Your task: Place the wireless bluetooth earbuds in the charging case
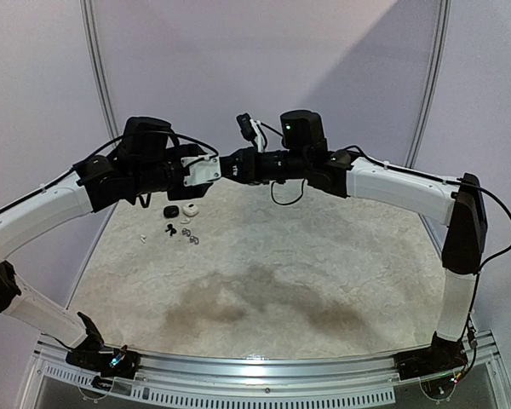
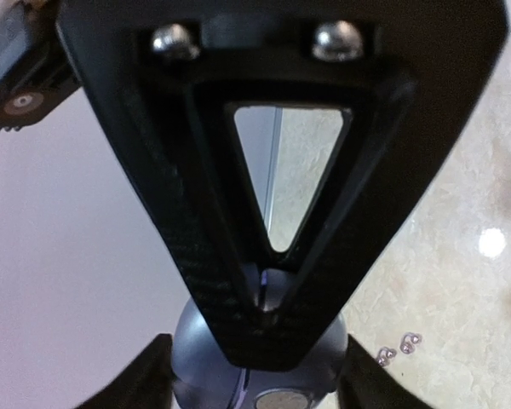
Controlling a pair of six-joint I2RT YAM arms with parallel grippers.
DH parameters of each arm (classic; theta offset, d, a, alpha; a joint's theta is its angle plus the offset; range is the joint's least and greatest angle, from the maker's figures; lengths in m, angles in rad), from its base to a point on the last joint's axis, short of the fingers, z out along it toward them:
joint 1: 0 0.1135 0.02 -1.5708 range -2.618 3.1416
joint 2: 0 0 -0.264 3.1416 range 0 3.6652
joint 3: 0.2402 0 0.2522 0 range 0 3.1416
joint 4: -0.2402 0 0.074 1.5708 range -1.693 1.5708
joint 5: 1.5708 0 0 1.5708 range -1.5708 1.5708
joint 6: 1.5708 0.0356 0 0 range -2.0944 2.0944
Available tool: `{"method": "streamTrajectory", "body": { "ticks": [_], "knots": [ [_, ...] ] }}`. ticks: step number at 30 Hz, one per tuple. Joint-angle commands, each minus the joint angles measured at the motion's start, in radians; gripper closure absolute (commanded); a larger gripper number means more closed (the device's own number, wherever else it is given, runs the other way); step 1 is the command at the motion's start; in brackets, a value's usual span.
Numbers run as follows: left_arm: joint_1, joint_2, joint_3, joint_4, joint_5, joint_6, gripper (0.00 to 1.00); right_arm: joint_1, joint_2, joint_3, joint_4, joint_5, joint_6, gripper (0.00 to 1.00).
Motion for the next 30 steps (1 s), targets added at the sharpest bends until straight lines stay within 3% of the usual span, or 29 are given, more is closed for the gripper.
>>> {"method": "streamTrajectory", "body": {
  "ticks": [1, 7, 10, 14, 18, 21, 24, 30],
  "knots": [
    [-0.022, -0.026, -0.006, -0.008, 0.037, -0.042, 0.02, 0.004, 0.009, 0.026, 0.042, -0.023, 0.0, 1.0],
    [-0.004, -0.071, 0.005, -0.186, 0.039, -0.205, 0.01, -0.028, -0.039, -0.02, 0.04, -0.041, -0.036, 1.0],
    [0.023, -0.101, 0.058, -0.31, 0.091, -0.387, 0.01, -0.034, -0.07, -0.056, 0.046, -0.086, -0.091, 1.0],
    [0.073, -0.151, 0.115, -0.388, 0.308, -0.716, 0.01, -0.035, -0.146, -0.133, 0.132, -0.185, -0.253, 1.0],
    [0.189, -0.264, -0.019, -0.153, 0.611, -0.975, 0.01, -0.035, -0.177, -0.12, 0.117, -0.265, -0.388, 1.0],
    [0.249, -0.369, -0.217, 0.108, 0.811, -1.105, 0.01, -0.035, -0.19, -0.116, 0.133, -0.328, -0.459, 1.0],
    [0.247, -0.442, -0.386, 0.323, 0.856, -1.127, 0.06, -0.034, -0.196, -0.116, 0.173, -0.365, -0.47, 1.0],
    [0.216, -0.394, -0.415, 0.571, 0.889, -1.166, 0.15, -0.03, -0.199, -0.117, 0.202, -0.372, -0.477, 1.0]
  ]
}}
